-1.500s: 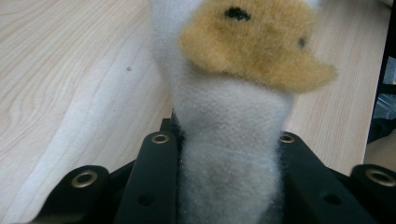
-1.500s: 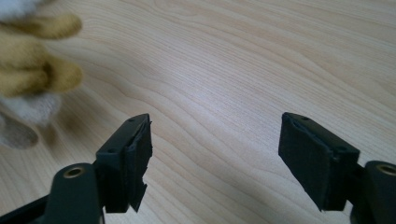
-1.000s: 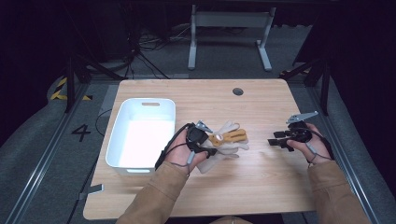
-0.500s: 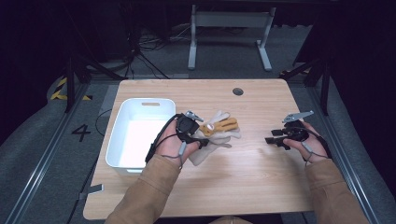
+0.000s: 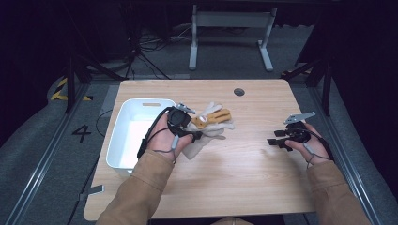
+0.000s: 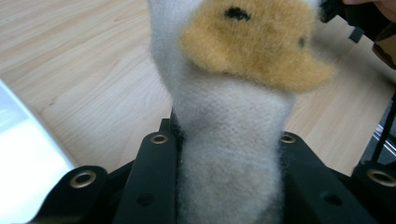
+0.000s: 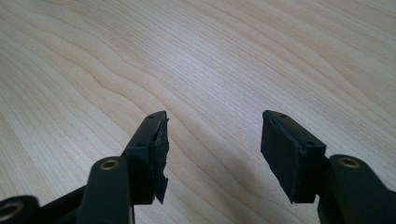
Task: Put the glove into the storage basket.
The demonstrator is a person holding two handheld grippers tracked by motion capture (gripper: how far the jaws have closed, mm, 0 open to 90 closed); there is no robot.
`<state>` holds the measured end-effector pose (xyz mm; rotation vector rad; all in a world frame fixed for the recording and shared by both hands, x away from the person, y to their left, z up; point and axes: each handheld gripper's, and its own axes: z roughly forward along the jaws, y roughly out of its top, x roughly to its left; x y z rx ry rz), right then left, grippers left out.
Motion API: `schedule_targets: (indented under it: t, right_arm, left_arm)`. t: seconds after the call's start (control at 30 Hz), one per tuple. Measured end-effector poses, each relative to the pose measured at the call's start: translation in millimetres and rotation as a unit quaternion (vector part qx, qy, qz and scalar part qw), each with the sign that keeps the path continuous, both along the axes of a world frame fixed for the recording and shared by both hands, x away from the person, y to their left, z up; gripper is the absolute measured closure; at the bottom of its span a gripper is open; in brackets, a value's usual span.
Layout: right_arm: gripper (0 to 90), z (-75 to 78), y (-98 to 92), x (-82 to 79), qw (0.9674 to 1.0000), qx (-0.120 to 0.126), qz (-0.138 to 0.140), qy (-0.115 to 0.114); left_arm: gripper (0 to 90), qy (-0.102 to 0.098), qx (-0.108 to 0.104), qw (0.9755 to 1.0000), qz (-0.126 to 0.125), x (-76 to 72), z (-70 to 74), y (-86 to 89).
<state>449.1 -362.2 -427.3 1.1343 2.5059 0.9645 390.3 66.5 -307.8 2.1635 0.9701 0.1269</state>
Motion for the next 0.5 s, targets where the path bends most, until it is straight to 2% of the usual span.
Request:
schedule_targets:
  t: [0.3,0.43,0.5]
  right_arm:
    - [43.2,0.3,-0.4,0.7,0.9999,0.007,-0.007,0.011]
    - [43.4,1.9,-3.0,3.3,0.9999,0.012,-0.005,0.008]
    - [43.4,1.1,-5.1,4.3,0.9997,0.017,-0.007,0.014]
  left_arm:
    - [73.1,0.006,-0.004,0.9996,0.028,5.2,8.8,13.9]
    - [73.1,0.014,0.008,0.9986,0.05,8.7,11.9,21.7]
    - [73.1,0.015,0.013,0.9977,0.065,11.0,14.3,26.7]
